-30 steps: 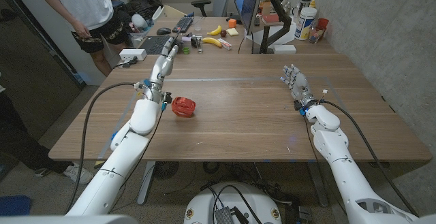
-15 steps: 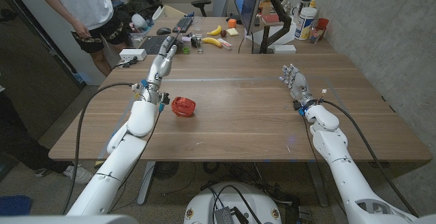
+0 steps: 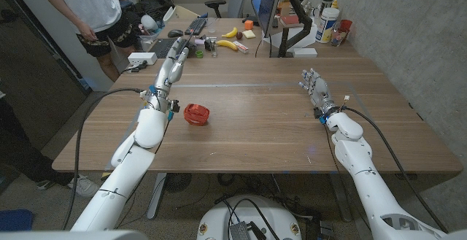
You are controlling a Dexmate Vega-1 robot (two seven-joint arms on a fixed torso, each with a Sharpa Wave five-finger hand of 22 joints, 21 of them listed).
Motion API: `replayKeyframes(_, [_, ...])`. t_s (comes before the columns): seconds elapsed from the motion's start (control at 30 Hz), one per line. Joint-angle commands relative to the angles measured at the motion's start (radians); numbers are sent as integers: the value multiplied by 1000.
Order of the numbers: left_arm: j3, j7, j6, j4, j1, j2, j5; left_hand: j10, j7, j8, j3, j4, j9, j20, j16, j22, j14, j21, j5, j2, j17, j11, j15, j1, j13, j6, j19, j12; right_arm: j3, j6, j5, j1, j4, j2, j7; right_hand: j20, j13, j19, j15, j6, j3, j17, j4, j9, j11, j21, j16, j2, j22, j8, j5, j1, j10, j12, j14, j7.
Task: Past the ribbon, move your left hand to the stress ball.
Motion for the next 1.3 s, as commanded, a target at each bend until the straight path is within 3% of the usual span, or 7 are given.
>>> replayKeyframes(0.03, [-17, 18, 16, -32, 25, -3, 56, 4, -4, 3, 10, -1, 3, 8, -1, 4, -44, -7, -1, 69, 3, 0, -6, 7, 4, 7, -161, 6, -4, -1, -3, 0, -1, 0, -3, -62, 1, 3, -7, 6, 5, 5, -1, 3, 1, -3, 5, 103, 3, 4, 6, -13, 5, 4, -4, 2])
replayKeyframes(1.3, [-85, 46, -37, -83, 94, -3, 149, 30, -19, 5, 22, -5, 3, 9, -4, 3, -21, -15, -4, 64, 2, -1, -8, 22, 4, 44, -151, 6, -34, 4, -25, 19, 16, 10, -26, -61, 1, 7, -5, 6, 4, 5, -1, 3, 2, -12, 5, 103, 4, 3, 7, -14, 5, 3, -2, 1])
